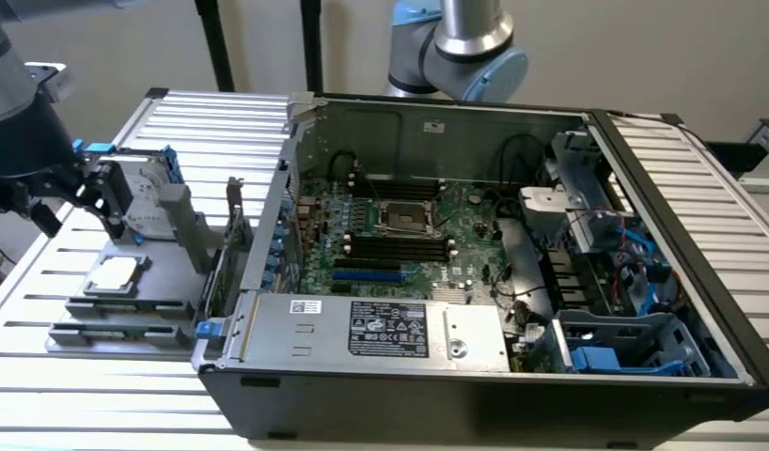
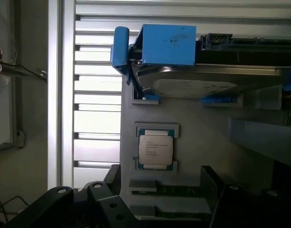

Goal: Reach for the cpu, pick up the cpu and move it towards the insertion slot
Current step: 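Pick up the cpu and move it towards the insertion slot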

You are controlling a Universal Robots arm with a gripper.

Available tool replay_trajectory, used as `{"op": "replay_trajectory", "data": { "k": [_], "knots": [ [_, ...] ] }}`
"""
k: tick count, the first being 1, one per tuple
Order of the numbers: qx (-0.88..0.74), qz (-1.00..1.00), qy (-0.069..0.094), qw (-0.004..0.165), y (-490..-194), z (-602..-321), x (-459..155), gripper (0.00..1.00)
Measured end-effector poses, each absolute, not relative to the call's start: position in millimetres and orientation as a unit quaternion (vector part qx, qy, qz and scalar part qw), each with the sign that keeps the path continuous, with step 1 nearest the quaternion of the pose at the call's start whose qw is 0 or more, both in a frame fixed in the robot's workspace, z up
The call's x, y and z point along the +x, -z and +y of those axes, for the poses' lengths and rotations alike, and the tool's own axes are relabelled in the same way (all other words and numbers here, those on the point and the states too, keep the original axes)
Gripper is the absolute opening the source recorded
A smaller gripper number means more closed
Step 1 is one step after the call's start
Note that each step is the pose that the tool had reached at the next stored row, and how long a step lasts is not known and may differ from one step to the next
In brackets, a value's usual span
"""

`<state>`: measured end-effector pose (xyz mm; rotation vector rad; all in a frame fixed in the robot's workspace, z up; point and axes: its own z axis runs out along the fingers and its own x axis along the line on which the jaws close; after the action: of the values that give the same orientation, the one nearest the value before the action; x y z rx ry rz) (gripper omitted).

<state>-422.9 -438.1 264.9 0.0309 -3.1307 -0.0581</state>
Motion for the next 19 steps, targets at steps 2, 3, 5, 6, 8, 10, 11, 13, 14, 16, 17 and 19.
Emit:
{"op": "replay_trajectory", "data": {
  "k": [2, 3, 5, 6, 8, 10, 11, 13, 14, 16, 17, 19],
  "knots": [
    [0.010, -1.000, 0.019, 0.005, -261, -438, -422, 0.77],
    [0.010, -1.000, 0.019, 0.005, -259, -439, -422, 0.77],
    [0.010, -1.000, 0.019, 0.005, -256, -439, -421, 0.77],
    [0.010, -1.000, 0.019, 0.005, -254, -439, -421, 0.77],
    [0.010, -1.000, 0.019, 0.005, -250, -440, -421, 0.77],
    [0.010, -1.000, 0.019, 0.005, -246, -440, -421, 0.77],
    [0.010, -1.000, 0.019, 0.005, -245, -440, -420, 0.77],
    [0.010, -1.000, 0.019, 0.005, -241, -440, -420, 0.77],
    [0.010, -1.000, 0.019, 0.005, -239, -440, -421, 0.77],
    [0.010, -1.000, 0.019, 0.005, -236, -440, -420, 0.77],
    [0.010, -1.000, 0.019, 0.005, -234, -440, -420, 0.77],
    [0.010, -1.000, 0.019, 0.005, -230, -440, -420, 0.77]
  ]
}}
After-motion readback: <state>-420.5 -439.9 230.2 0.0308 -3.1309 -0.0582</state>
